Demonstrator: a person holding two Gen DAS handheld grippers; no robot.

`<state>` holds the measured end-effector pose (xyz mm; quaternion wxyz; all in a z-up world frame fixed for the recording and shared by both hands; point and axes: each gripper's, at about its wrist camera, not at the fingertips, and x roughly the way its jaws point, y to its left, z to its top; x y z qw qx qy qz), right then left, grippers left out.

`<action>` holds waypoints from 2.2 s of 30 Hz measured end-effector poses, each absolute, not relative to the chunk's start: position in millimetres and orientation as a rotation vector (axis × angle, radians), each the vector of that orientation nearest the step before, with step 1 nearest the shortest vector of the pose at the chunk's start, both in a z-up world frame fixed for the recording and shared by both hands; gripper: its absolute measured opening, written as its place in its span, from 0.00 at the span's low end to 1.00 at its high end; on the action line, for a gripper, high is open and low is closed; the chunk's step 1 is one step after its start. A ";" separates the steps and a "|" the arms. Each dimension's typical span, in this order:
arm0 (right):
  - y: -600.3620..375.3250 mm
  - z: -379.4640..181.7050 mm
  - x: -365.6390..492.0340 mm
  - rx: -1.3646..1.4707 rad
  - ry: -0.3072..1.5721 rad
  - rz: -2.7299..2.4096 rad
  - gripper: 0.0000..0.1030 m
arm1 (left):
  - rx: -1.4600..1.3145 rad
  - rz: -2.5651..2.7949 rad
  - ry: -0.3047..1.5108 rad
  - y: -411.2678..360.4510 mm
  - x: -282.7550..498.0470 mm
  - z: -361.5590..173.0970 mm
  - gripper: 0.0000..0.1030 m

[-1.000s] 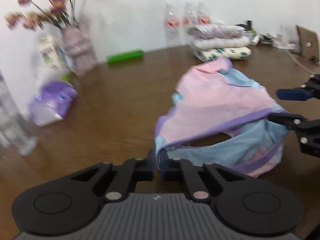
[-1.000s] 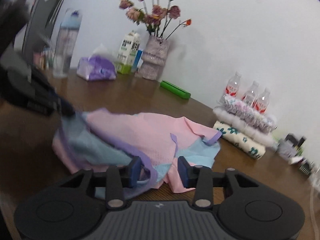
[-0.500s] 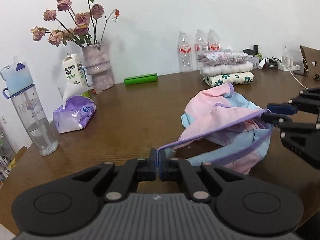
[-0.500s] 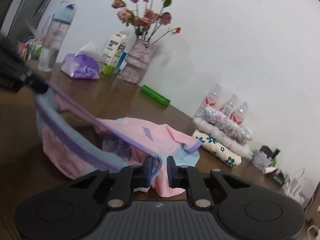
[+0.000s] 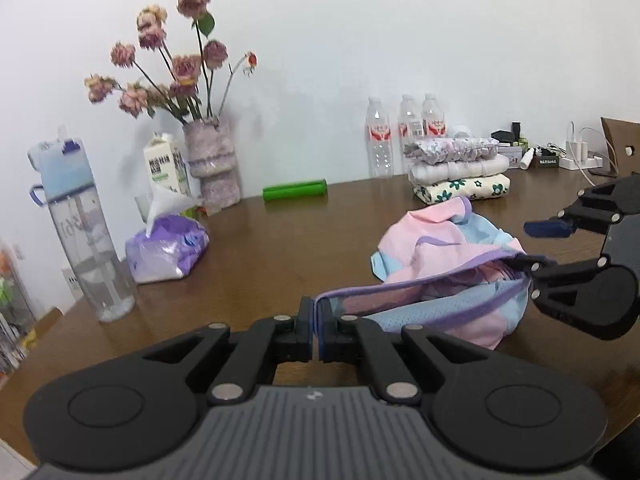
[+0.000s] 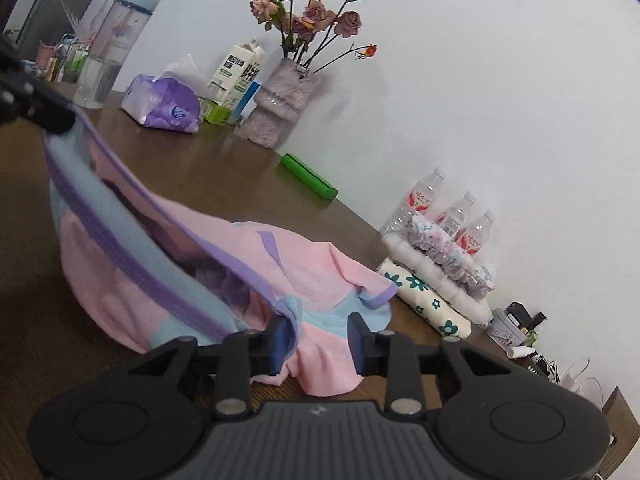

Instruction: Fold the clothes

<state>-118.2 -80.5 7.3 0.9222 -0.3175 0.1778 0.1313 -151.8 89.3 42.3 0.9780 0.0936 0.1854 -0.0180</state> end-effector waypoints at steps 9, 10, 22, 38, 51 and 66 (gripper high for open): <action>-85.9 37.9 -149.1 -0.540 0.246 0.210 0.01 | 0.222 -0.054 0.484 80.2 -155.2 17.4 0.12; -86.7 40.5 -153.4 -0.534 0.242 0.207 0.01 | 0.221 -0.058 0.496 76.6 -155.8 13.9 0.26; -103.1 46.2 -171.3 -0.445 0.258 0.171 0.01 | 0.267 -0.015 0.557 51.3 -171.0 5.1 0.47; -143.6 303.6 -179.7 -0.399 -0.213 0.147 0.01 | 0.176 -0.139 -0.115 86.9 -148.1 331.3 0.02; -83.7 331.6 3.2 -0.434 0.049 0.240 0.01 | 0.402 0.038 0.030 73.9 25.1 354.3 0.03; -31.4 336.4 -19.8 -0.397 -0.192 0.270 0.03 | 0.596 0.162 -0.211 67.0 -18.9 405.2 0.05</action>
